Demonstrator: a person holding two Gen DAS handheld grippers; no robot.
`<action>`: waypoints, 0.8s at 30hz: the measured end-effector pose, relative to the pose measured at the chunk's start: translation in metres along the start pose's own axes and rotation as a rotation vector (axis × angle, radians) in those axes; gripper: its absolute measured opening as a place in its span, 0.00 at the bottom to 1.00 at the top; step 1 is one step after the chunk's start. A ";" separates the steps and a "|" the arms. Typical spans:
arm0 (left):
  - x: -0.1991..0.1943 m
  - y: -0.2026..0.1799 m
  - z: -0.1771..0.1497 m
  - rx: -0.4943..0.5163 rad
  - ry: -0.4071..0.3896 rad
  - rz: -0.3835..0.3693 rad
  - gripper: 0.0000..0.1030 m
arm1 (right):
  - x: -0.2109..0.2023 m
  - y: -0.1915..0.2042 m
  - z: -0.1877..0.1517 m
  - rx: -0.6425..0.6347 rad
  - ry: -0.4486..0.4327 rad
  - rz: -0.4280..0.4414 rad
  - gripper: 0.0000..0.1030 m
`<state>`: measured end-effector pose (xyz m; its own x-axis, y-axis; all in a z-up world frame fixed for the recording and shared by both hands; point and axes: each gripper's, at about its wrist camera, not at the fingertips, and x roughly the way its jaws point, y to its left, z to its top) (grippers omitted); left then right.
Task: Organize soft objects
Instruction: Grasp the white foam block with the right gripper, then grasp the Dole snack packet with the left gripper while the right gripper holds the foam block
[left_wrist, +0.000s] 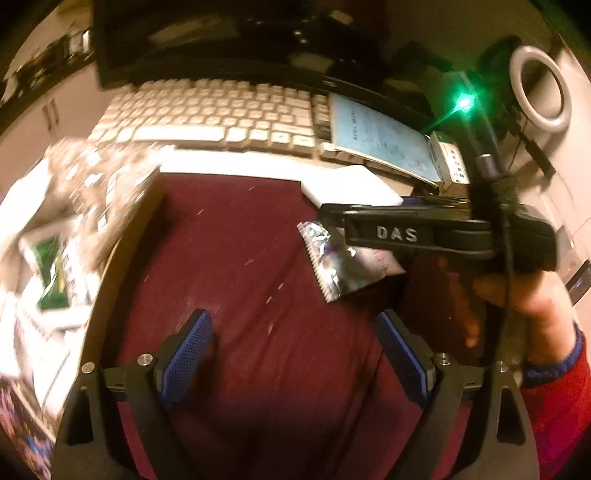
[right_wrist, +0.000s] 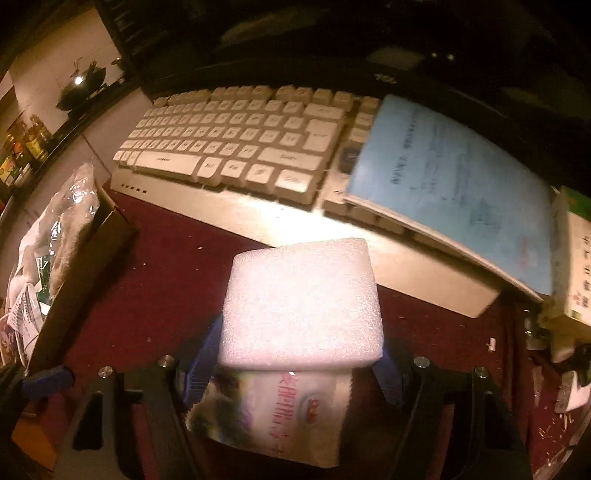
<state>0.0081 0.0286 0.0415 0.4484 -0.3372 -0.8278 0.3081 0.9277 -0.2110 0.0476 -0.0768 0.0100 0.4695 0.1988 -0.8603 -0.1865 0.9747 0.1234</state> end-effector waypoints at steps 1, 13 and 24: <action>0.004 -0.005 0.004 0.027 0.000 0.004 0.87 | -0.005 -0.005 -0.002 0.012 -0.008 -0.001 0.76; 0.054 -0.051 0.036 0.090 0.028 -0.010 0.87 | -0.056 -0.079 -0.028 0.216 -0.070 -0.049 0.76; 0.072 -0.057 0.033 0.125 0.004 0.057 0.79 | -0.074 -0.093 -0.040 0.260 -0.094 -0.038 0.76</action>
<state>0.0505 -0.0535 0.0113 0.4651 -0.2838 -0.8385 0.3843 0.9181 -0.0976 -0.0044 -0.1865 0.0423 0.5523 0.1586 -0.8184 0.0551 0.9726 0.2257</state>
